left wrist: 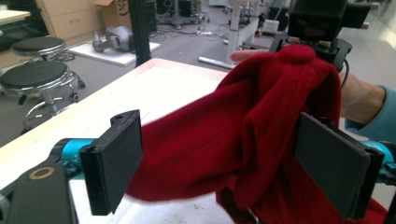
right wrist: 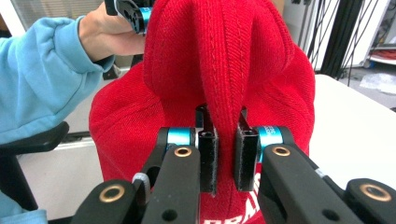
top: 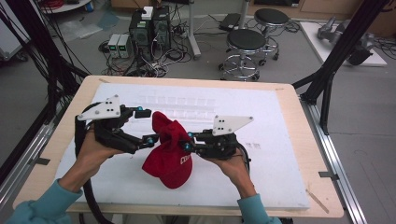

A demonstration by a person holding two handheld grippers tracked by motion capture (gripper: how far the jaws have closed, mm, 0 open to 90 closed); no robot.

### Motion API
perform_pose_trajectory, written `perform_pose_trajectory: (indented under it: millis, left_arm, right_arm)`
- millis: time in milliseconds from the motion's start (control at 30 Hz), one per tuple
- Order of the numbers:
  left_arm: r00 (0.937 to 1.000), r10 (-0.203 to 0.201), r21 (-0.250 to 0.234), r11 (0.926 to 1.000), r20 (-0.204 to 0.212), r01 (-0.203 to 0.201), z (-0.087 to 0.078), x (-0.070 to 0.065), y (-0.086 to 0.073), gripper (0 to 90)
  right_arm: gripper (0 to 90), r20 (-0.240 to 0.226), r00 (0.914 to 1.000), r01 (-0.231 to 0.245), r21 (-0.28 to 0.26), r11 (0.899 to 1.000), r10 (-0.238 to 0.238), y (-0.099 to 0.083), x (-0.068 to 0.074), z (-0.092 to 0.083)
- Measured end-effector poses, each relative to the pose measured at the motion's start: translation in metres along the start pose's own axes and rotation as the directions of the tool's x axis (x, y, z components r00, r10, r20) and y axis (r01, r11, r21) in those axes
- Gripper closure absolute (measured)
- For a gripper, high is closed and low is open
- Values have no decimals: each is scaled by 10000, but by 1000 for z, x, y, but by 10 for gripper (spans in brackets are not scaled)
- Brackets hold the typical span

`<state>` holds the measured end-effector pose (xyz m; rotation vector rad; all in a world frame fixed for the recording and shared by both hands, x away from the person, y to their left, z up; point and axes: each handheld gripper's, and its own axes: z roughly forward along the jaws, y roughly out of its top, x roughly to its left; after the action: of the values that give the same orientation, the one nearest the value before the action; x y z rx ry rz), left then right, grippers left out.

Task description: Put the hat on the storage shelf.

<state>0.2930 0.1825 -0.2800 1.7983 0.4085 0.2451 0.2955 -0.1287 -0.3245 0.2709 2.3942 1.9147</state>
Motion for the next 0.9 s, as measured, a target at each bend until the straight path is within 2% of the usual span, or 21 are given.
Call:
perform_pose_trajectory:
  millis: [33,167,333,433,567,733,900]
  left_arm:
    - [9999,-133,-50,9999,62,133,-3,0,-1,163]
    - [9997,-213,-2,9998,135,213,-12,-2,-5,166]
    - [9999,-168,17,9999,-35,168,-22,-6,-14,177]
    - [9993,-336,-19,9994,-188,336,-27,-10,-21,178]
    - [9989,-249,-60,9997,-386,247,-29,-19,-30,191]
    - [9977,-567,-178,9983,-360,561,-28,-32,-47,199]
    - [9956,-824,-27,9966,-444,823,-21,-44,-62,194]
  right_arm:
    - [834,44,10000,-36,-62,10000,37,0,0,-2]
    - [834,317,9995,-30,-272,9996,39,1,-2,-7]
    - [834,655,9977,-114,-522,9986,149,1,-2,-12]
    - [834,932,9954,-141,-677,9976,204,3,-3,-14]
    - [833,1430,9893,-173,-901,9958,301,5,-3,-16]
    - [833,1941,9805,-110,-1057,9943,315,10,-3,-18]
    - [833,2389,9705,-10,-1296,9916,322,16,0,-18]
